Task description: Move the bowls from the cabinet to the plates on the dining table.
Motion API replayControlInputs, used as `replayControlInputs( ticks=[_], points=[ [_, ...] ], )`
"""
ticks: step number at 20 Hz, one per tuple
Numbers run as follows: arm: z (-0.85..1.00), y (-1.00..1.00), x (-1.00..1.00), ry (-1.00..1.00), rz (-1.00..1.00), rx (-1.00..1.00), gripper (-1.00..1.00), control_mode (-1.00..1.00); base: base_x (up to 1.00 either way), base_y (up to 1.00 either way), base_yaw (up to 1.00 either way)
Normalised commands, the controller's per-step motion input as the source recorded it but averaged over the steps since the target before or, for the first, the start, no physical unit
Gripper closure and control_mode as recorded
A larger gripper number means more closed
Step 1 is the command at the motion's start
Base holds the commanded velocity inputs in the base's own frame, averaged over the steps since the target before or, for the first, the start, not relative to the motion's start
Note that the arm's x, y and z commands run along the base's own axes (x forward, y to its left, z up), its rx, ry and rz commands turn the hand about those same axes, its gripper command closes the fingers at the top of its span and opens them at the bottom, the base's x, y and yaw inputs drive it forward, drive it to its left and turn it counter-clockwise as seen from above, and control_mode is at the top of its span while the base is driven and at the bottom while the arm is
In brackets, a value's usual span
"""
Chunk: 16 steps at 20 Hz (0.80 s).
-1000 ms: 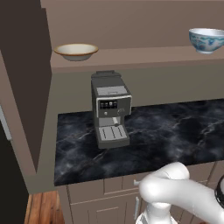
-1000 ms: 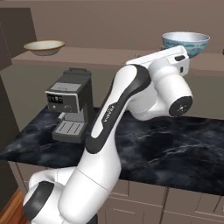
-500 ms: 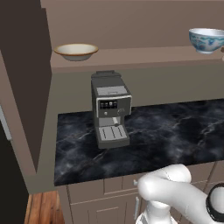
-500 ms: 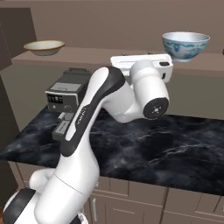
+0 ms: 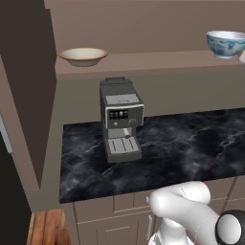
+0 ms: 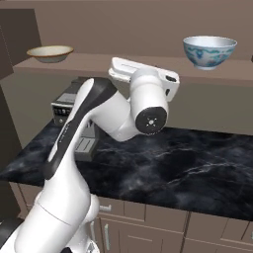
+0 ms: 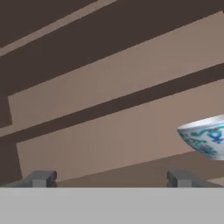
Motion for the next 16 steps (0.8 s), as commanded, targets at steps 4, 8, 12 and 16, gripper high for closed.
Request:
replayControlInputs(
  ticks=[4,8,12,16],
  points=[
    [0.00,0.15,-0.22,0.17,0.01,0.20,-1.00,-1.00,0.00,0.00,0.00],
    [0.00,0.15,-0.10,0.15,0.01,0.22,-1.00,-1.00,0.00,0.00,0.00],
    [0.00,0.13,-0.03,0.14,0.01,0.23,-1.00,-1.00,0.00,0.00,0.00],
    [-0.01,0.18,-0.01,0.13,0.00,0.23,-1.00,-1.00,0.00,0.00,0.00]
  ],
)
